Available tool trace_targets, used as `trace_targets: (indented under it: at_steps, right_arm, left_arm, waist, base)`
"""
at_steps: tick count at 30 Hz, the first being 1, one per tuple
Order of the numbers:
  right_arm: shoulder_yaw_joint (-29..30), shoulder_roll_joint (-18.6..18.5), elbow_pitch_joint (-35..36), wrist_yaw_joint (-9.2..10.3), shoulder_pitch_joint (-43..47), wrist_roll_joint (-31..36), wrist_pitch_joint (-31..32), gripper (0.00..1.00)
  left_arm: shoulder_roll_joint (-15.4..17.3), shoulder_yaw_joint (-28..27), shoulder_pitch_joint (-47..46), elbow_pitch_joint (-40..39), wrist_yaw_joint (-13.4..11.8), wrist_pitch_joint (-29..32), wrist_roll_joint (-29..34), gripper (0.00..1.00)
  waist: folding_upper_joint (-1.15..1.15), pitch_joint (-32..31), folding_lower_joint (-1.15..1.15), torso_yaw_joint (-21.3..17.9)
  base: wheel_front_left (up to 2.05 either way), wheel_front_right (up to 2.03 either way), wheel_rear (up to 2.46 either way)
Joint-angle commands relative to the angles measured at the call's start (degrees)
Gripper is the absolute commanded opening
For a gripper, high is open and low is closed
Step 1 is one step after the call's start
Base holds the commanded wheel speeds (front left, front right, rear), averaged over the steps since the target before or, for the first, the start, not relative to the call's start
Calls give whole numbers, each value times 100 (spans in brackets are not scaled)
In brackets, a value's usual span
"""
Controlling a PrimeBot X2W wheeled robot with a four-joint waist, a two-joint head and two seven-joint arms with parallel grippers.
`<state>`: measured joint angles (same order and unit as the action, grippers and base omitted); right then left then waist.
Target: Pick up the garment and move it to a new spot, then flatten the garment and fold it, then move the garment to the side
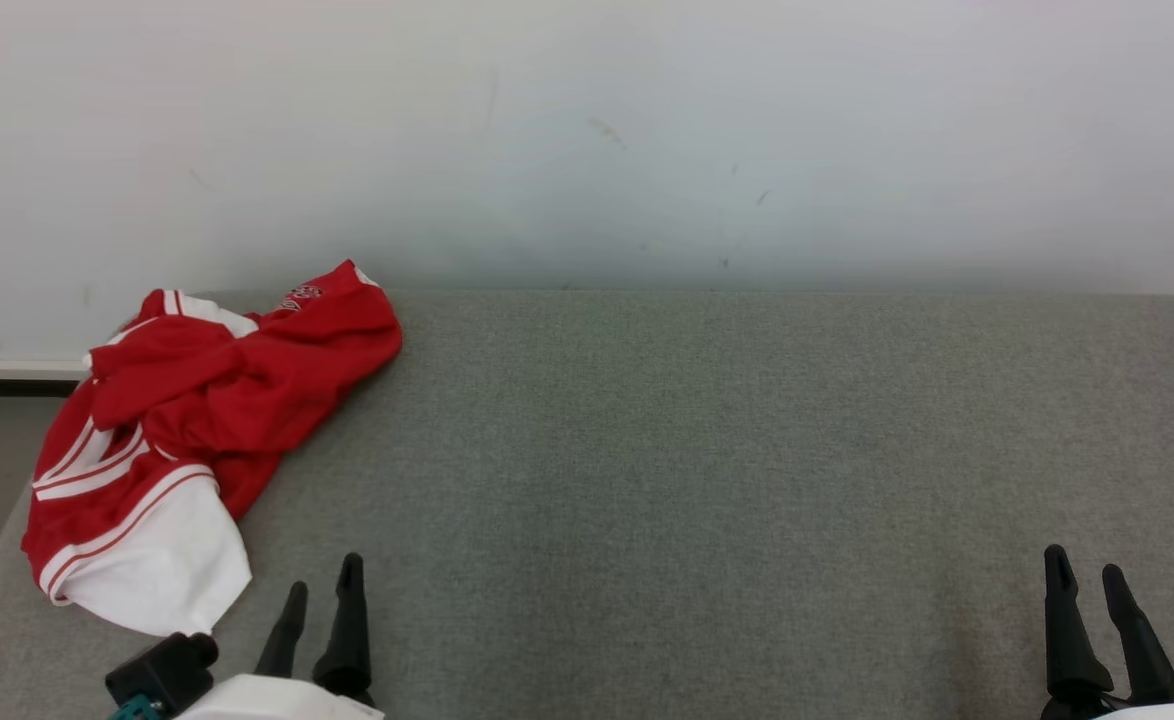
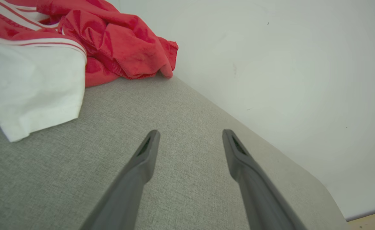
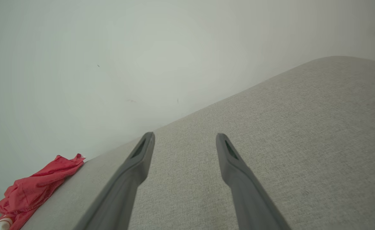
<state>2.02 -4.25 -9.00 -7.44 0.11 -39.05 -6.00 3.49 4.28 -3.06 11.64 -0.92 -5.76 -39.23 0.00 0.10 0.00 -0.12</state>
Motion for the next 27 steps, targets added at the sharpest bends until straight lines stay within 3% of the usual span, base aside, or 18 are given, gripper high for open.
trace_targets:
  at_steps: [1, 27]
  right_arm:
    - [-21, -84, 107, -5, -17, 183, -59, 100]
    - [-187, -109, 219, -6, 160, 1574, -448, 100]
  left_arm:
    - [73, 23, 0, -88, -36, -87, 232, 100]
    - [197, 359, 100, -50, -387, -481, 1895, 100]
  waist:
    - [0, 2, 0, 0]
    - [0, -8, 0, 36]
  base:
    - [0, 0, 0]
    - [0, 0, 0]
